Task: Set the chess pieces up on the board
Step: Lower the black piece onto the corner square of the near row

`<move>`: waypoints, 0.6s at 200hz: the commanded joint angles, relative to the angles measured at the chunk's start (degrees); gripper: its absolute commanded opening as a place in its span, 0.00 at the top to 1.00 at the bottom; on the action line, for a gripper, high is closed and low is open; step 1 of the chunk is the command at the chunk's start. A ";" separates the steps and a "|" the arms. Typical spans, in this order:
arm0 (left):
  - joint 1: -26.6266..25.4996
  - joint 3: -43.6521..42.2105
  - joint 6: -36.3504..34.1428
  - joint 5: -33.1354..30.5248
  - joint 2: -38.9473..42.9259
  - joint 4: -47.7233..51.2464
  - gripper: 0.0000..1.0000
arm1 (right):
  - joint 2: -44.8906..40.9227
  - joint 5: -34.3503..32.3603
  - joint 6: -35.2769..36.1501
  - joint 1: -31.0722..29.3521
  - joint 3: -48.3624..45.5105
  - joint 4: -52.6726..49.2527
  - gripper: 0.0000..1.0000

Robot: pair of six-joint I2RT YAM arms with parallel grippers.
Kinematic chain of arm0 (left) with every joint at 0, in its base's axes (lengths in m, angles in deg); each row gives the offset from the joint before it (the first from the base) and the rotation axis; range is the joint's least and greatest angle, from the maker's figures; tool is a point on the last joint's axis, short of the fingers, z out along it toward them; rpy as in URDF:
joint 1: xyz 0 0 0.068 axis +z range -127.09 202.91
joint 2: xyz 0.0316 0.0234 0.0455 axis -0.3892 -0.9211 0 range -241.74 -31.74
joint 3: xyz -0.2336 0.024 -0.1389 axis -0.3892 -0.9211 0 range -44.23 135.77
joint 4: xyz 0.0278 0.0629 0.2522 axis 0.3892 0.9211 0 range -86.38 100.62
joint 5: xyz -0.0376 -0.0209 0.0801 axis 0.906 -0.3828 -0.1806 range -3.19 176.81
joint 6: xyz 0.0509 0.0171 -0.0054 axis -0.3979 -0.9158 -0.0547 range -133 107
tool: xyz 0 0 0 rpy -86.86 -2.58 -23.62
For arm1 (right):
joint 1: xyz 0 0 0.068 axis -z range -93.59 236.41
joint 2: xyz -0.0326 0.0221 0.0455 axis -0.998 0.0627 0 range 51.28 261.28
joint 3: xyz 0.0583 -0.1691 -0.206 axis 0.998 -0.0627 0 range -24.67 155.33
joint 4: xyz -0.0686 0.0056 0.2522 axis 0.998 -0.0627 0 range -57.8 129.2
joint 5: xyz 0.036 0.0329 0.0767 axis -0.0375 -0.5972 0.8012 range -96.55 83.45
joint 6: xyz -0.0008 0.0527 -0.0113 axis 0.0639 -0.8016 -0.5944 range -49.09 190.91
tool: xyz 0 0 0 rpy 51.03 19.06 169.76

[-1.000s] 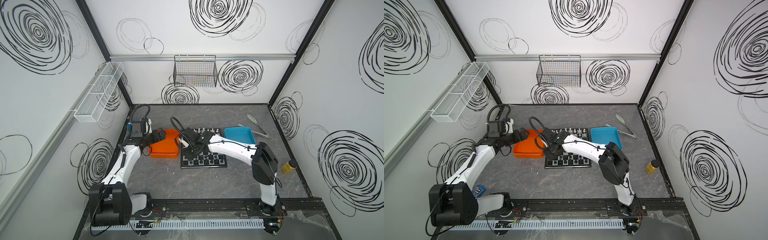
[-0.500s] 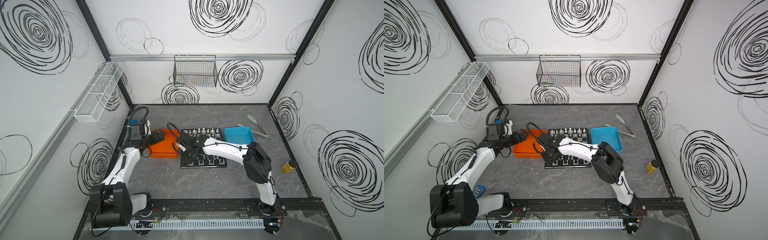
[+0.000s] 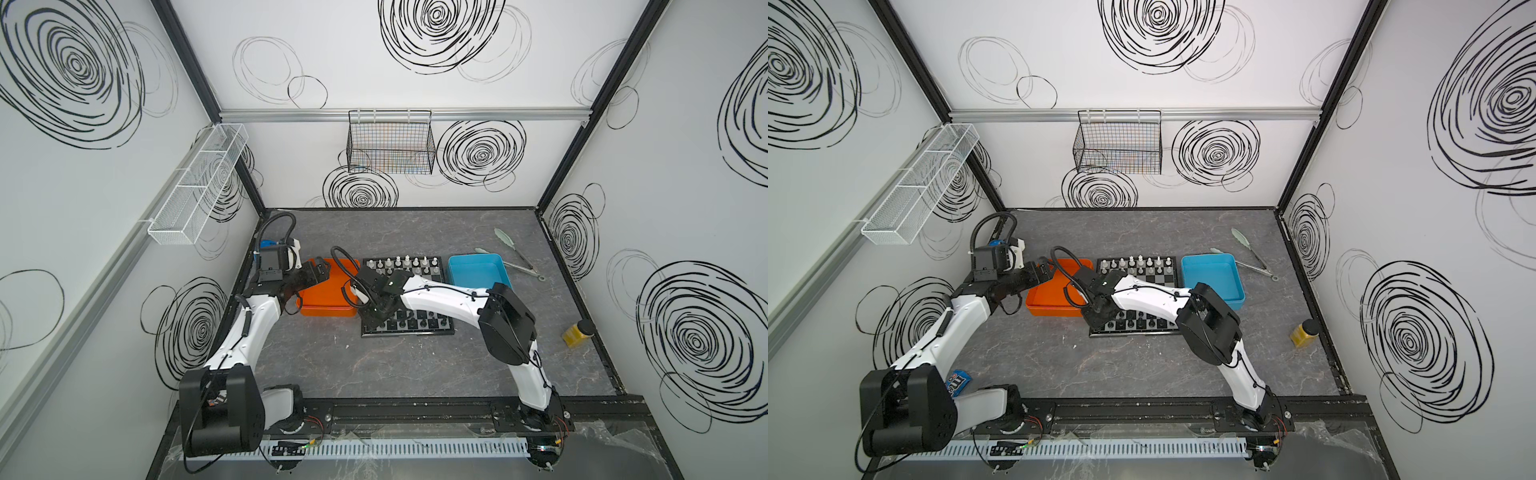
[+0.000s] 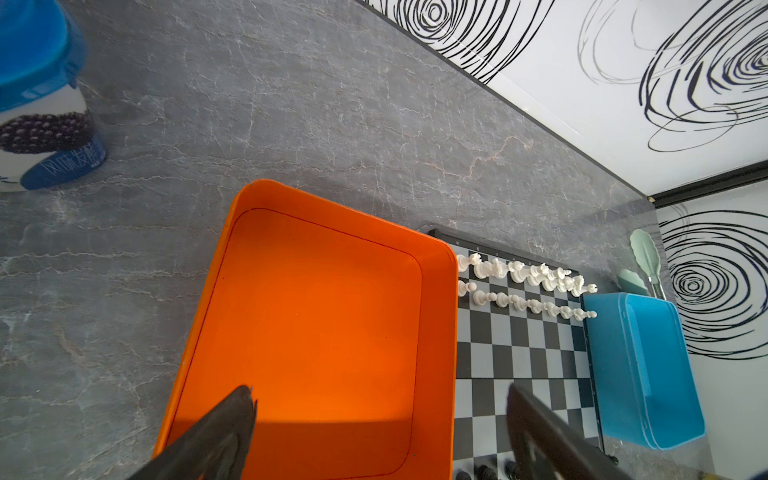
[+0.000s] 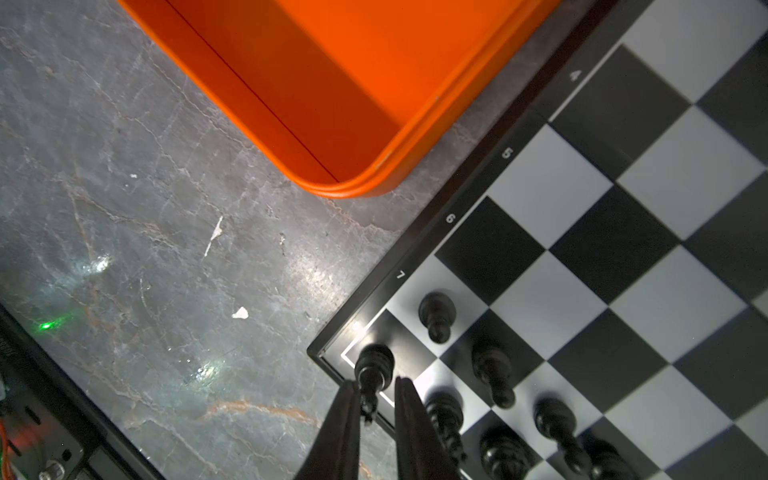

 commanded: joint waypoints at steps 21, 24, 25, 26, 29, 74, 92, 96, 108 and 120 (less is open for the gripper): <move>1.04 -0.90 0.23 1.34 -0.03 -2.94 0.03 | 1.83 -1.33 -0.62 -0.36 2.50 -1.00 0.79; 1.05 -0.90 0.35 1.35 -0.04 -2.92 0.03 | 1.84 -1.35 -0.58 -0.36 2.50 -0.99 0.79; 1.09 -0.90 0.38 1.35 -0.08 -2.94 0.03 | 1.86 -1.35 -0.58 -0.32 2.50 -0.99 0.79; 1.11 -0.90 0.35 1.39 -0.06 -2.96 0.03 | 1.83 -1.40 -0.58 -0.34 2.50 -0.99 0.79; 1.11 -0.88 0.36 1.43 -0.05 -3.04 0.03 | 1.87 -1.44 -0.59 -0.36 2.50 -1.01 0.79; 1.30 -0.90 0.51 1.72 -0.21 -3.25 0.03 | 1.47 -2.01 -0.58 -0.33 3.36 -1.78 0.78; 1.46 -0.90 0.57 1.88 -0.30 -3.37 0.03 | 0.94 -2.32 -0.50 -0.27 4.12 -2.43 0.75; 1.48 -0.90 0.58 1.87 -0.30 -3.34 0.03 | 0.81 -2.32 -0.49 -0.27 4.24 -2.53 0.75; 1.54 -0.90 0.52 1.91 -0.30 -3.32 0.03 | 0.44 -2.16 -0.42 -0.27 4.51 -2.81 0.73; 1.56 -0.91 0.50 1.93 -0.28 -3.32 0.03 | 0.12 -2.19 -0.33 -0.35 4.56 -3.10 0.71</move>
